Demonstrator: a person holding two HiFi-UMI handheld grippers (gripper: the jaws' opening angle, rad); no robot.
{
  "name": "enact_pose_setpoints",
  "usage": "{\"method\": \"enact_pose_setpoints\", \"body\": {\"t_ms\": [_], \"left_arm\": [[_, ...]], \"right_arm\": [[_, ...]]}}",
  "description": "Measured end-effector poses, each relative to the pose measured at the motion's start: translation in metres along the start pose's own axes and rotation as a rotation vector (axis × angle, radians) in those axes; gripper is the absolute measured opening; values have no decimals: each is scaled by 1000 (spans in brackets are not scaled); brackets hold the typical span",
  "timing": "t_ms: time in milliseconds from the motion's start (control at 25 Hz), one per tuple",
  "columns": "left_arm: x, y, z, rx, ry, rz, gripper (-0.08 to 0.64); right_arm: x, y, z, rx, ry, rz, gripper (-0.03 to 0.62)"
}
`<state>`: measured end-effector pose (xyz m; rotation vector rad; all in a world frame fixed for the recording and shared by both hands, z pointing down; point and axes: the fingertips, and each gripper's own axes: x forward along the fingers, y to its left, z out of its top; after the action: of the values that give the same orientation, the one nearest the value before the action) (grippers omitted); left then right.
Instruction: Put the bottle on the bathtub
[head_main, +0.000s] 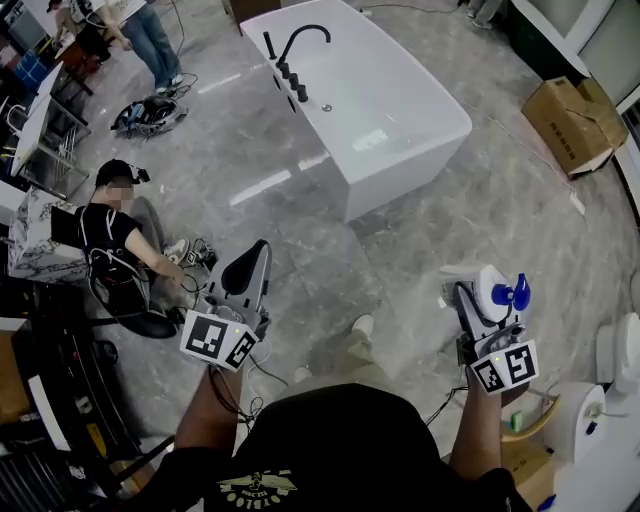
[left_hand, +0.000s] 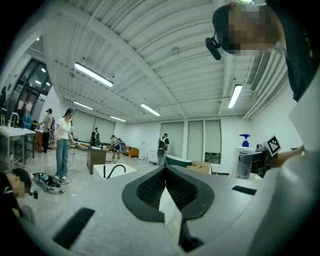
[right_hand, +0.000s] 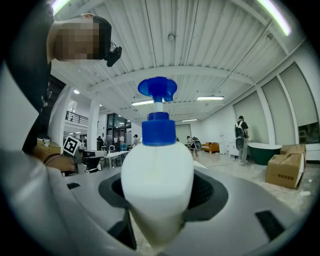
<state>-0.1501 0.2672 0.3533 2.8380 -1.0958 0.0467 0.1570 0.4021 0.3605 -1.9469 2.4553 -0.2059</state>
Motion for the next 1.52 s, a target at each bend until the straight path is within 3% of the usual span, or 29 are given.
{"method": "enact_pose_setpoints", "body": {"t_ms": [480, 880, 1160, 1360, 1520], "left_arm": [[77, -3, 17, 27, 10, 123, 11], [61, 11, 24, 44, 18, 217, 10], [80, 18, 28, 72, -14, 180, 11], [112, 26, 27, 45, -39, 134, 10], [133, 42, 35, 77, -41, 130, 10]], "right_arm": [[53, -93, 5, 52, -13, 109, 262], [87, -108, 11, 75, -35, 171, 262], [96, -105, 19, 40, -51, 155, 262], [109, -114, 20, 24, -48, 129, 262], [125, -122, 27, 17, -49, 113, 262]]}}
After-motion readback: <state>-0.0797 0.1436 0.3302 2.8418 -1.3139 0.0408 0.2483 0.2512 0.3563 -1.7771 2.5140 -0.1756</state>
